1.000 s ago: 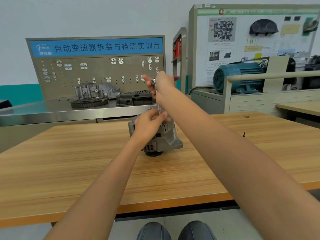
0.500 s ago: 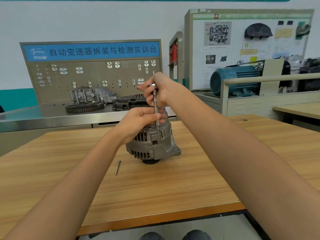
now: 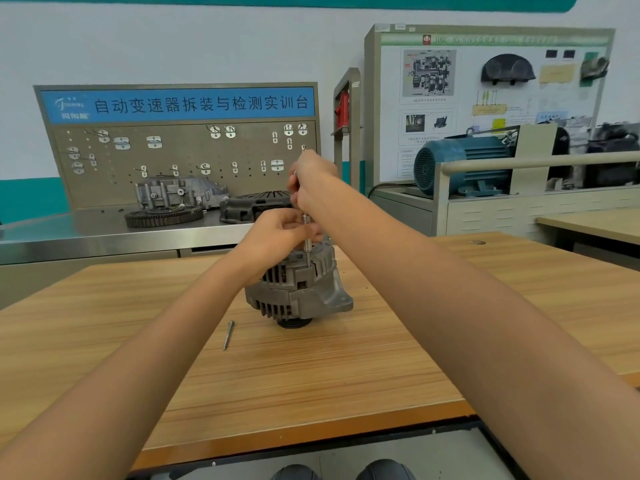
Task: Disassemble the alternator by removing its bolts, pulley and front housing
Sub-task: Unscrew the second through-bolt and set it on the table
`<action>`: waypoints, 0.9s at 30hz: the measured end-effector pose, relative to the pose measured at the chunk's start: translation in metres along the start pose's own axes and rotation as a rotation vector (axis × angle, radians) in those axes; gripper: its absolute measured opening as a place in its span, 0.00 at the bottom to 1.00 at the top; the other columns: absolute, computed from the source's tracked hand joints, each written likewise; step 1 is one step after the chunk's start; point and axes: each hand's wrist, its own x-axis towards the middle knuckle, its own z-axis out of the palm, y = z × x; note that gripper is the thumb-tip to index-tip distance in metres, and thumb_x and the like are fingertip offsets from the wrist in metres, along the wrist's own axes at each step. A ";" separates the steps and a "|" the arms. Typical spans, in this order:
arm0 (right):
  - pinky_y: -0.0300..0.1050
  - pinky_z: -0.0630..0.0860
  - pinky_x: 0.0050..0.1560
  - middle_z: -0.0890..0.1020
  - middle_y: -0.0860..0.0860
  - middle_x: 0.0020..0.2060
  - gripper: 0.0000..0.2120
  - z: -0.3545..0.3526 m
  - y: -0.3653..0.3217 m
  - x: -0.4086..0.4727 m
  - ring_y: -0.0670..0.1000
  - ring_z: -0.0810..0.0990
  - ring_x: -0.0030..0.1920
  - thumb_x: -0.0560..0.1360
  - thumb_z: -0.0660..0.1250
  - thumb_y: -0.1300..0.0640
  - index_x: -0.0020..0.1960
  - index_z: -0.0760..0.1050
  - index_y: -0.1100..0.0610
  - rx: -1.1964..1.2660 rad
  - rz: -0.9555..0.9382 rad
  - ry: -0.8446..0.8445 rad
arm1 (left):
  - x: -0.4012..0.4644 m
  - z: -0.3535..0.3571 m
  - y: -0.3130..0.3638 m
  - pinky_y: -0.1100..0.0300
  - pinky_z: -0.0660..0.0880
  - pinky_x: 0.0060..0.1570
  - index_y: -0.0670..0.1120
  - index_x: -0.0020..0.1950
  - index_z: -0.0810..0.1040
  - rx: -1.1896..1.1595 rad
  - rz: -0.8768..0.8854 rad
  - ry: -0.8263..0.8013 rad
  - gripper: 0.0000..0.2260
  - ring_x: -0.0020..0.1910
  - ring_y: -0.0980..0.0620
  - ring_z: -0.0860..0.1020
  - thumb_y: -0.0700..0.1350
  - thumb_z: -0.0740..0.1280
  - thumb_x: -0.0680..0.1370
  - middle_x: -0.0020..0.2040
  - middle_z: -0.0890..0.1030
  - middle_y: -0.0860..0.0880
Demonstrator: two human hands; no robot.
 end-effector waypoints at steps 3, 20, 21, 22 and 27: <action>0.32 0.56 0.19 0.67 0.48 0.26 0.12 -0.005 -0.001 0.003 0.44 0.62 0.18 0.78 0.51 0.62 0.39 0.68 0.58 -0.111 0.026 -0.077 | -0.004 -0.002 -0.003 0.68 0.78 0.47 0.40 0.60 0.77 -0.156 -0.013 -0.030 0.11 0.48 0.58 0.82 0.35 0.63 0.79 0.51 0.83 0.48; 0.34 0.55 0.20 0.62 0.43 0.16 0.11 -0.015 -0.010 0.007 0.42 0.59 0.16 0.77 0.52 0.64 0.42 0.71 0.59 -0.281 0.174 -0.430 | -0.002 -0.001 -0.009 0.68 0.78 0.47 0.44 0.54 0.78 -0.169 0.036 -0.033 0.06 0.48 0.56 0.83 0.40 0.63 0.80 0.49 0.84 0.47; 0.34 0.56 0.21 0.62 0.43 0.16 0.10 -0.018 -0.011 0.007 0.42 0.59 0.16 0.76 0.53 0.64 0.44 0.72 0.60 -0.281 0.190 -0.469 | -0.002 -0.002 -0.010 0.66 0.78 0.49 0.44 0.54 0.78 -0.186 0.041 -0.049 0.07 0.49 0.55 0.83 0.39 0.63 0.80 0.49 0.84 0.47; 0.34 0.56 0.21 0.62 0.44 0.17 0.10 -0.020 -0.011 0.008 0.42 0.59 0.16 0.76 0.53 0.64 0.46 0.73 0.61 -0.272 0.205 -0.500 | -0.001 -0.004 -0.012 0.65 0.78 0.49 0.44 0.54 0.79 -0.192 0.045 -0.051 0.06 0.48 0.54 0.83 0.39 0.63 0.79 0.48 0.84 0.47; 0.35 0.58 0.21 0.67 0.46 0.24 0.10 -0.006 0.001 0.004 0.43 0.63 0.20 0.78 0.52 0.62 0.42 0.70 0.59 -0.160 0.062 -0.203 | 0.002 -0.004 -0.015 0.65 0.80 0.41 0.39 0.49 0.81 -0.177 0.057 0.048 0.05 0.39 0.53 0.83 0.37 0.69 0.75 0.40 0.85 0.47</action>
